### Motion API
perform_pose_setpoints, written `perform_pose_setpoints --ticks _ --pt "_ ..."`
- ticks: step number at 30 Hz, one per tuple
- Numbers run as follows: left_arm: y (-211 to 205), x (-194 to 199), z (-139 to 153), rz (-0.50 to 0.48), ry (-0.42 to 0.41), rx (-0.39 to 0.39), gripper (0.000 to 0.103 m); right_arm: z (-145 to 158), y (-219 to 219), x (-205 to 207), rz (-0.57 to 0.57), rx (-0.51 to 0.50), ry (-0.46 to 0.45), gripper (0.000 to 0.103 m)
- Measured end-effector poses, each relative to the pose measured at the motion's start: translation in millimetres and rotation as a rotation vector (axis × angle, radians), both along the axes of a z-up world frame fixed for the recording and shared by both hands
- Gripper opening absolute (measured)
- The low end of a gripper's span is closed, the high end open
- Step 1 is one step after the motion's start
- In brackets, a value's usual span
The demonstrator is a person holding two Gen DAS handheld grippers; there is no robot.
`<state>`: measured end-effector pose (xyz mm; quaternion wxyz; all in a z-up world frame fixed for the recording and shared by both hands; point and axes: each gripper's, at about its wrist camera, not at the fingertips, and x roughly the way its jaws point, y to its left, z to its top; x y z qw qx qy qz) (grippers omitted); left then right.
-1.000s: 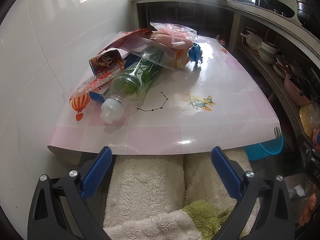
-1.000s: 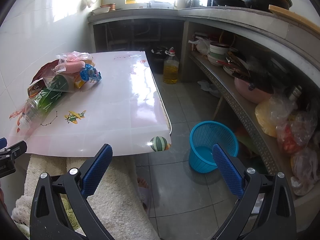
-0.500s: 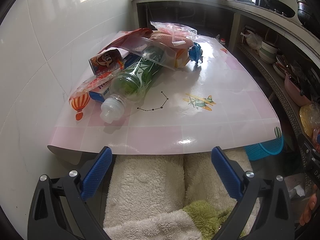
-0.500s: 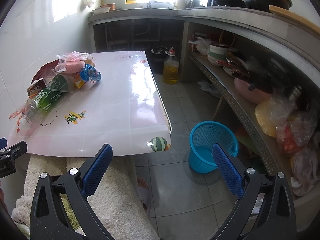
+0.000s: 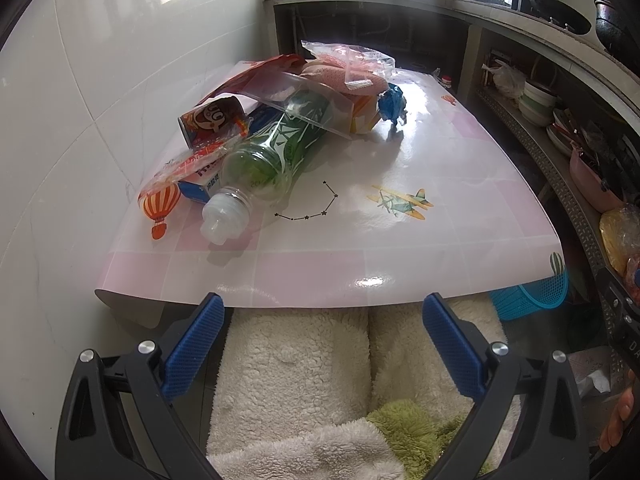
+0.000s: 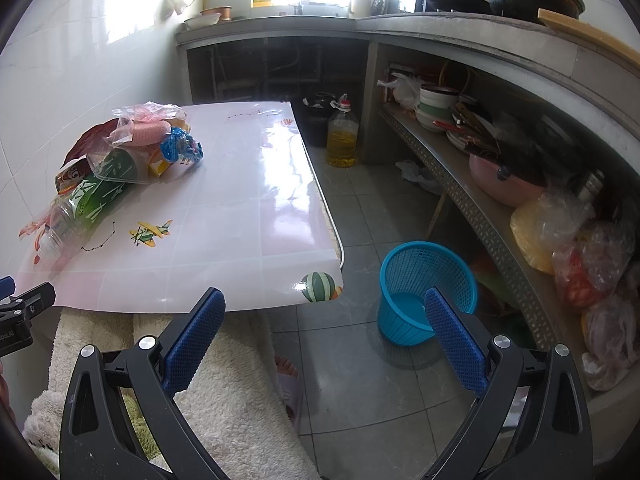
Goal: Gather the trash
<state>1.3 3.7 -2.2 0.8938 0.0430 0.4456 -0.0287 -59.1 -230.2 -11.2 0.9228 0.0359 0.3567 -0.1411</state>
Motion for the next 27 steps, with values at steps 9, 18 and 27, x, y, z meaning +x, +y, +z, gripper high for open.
perform_pose_setpoints --ticks 9,18,27 --pt "0.1 0.0 -0.2 0.001 0.002 -0.001 0.097 0.1 -0.2 -0.2 0.0 0.002 0.0 0.096" --pt "0.9 -1.0 -1.8 0.001 0.002 -0.001 0.097 0.2 -0.3 -0.2 0.0 0.003 0.0 0.096" --pt "4.0 0.8 -8.4 0.0 0.012 0.003 0.097 -2.2 -0.9 -0.2 0.001 0.01 0.003 0.096"
